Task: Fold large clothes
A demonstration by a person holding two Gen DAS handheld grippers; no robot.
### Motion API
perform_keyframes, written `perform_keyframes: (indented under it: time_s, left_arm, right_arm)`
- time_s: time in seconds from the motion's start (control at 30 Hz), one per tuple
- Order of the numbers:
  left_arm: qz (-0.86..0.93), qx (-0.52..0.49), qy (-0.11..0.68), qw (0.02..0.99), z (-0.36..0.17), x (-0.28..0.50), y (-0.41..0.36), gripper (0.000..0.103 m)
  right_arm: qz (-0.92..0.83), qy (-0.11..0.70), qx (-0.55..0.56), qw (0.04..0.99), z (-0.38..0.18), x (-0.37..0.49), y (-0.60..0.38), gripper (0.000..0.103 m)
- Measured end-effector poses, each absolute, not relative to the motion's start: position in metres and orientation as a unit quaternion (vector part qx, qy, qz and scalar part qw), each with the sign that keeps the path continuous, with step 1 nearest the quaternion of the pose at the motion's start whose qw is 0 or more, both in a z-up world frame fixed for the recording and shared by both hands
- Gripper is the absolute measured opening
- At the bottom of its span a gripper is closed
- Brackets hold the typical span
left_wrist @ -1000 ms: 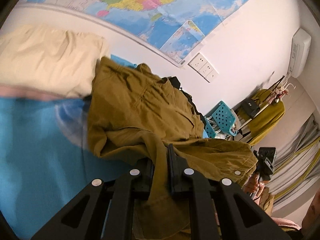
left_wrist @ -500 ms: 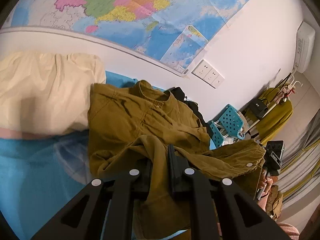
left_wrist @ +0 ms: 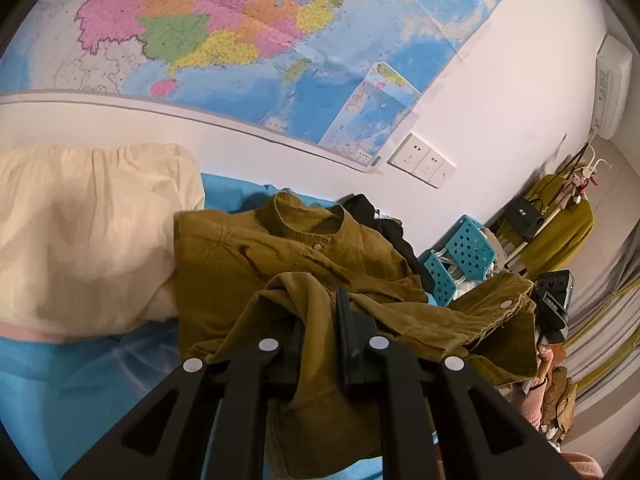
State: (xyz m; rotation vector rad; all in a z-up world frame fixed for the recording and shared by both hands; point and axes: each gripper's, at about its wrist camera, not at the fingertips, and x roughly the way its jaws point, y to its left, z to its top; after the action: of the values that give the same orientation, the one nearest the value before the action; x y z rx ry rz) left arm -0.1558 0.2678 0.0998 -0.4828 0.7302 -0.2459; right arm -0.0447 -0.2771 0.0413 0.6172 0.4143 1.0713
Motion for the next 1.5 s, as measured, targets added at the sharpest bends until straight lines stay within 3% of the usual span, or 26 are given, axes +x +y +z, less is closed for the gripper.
perform_keyframes:
  time_s: [0.87, 1.5]
  left_arm:
    - [-0.075, -0.208, 0.391, 0.893, 0.095, -0.060, 0.280, 0.011]
    - [-0.043, -0.213, 0.442, 0.870, 0.056, 0.012, 0.294, 0.012]
  right_arm:
    - [0.460, 0.250, 0.301, 0.797, 0.051, 0.053, -0.249, 0.005]
    - [0.421, 0.309, 0.305, 0.797, 0.029, 0.117, -0.227, 0.006]
